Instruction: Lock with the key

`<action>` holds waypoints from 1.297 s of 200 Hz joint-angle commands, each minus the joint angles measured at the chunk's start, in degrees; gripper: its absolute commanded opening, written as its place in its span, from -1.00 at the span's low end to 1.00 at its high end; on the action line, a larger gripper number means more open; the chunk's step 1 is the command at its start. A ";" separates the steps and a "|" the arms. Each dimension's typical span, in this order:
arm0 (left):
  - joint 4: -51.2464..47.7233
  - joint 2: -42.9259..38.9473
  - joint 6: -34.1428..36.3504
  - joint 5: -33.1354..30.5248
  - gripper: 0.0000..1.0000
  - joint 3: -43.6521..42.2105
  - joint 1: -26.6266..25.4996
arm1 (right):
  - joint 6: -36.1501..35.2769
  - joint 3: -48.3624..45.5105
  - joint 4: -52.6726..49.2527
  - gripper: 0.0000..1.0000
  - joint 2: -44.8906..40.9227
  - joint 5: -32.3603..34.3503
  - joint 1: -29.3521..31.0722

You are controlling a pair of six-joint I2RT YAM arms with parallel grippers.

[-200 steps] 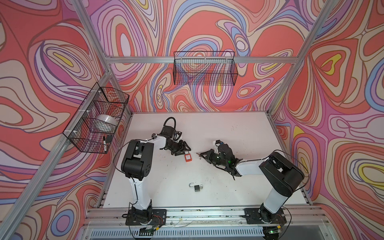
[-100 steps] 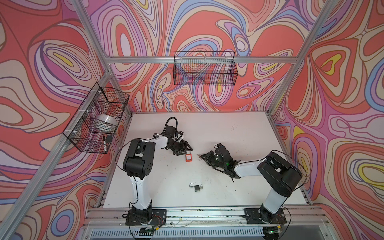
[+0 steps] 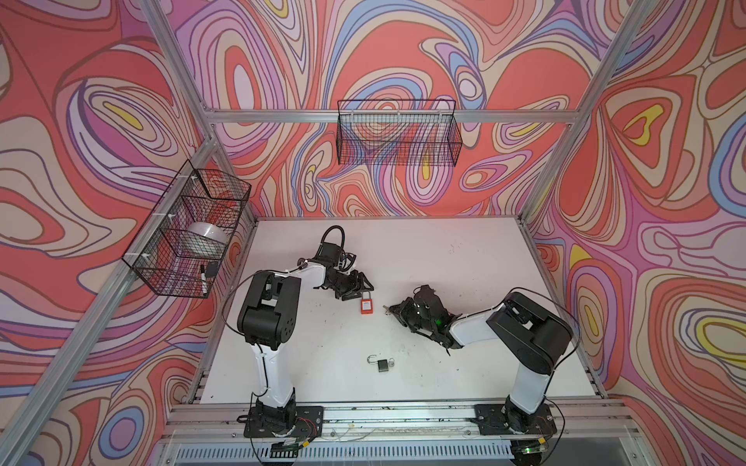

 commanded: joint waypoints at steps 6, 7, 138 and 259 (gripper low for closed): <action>-2.12 -3.99 1.34 -3.13 0.28 0.54 -0.38 | 1.26 0.28 1.03 -1.00 2.50 1.27 0.62; -2.16 -4.04 1.36 -3.22 0.28 0.53 -0.38 | 1.25 0.30 1.08 -1.00 2.49 1.28 0.63; -3.03 -9.46 2.25 -5.62 0.34 -3.84 0.09 | 1.66 2.74 0.34 -0.27 4.83 1.96 1.77; -2.12 -7.19 1.22 -3.74 0.39 -3.37 0.05 | -0.25 4.86 4.11 -0.06 6.53 -2.15 1.85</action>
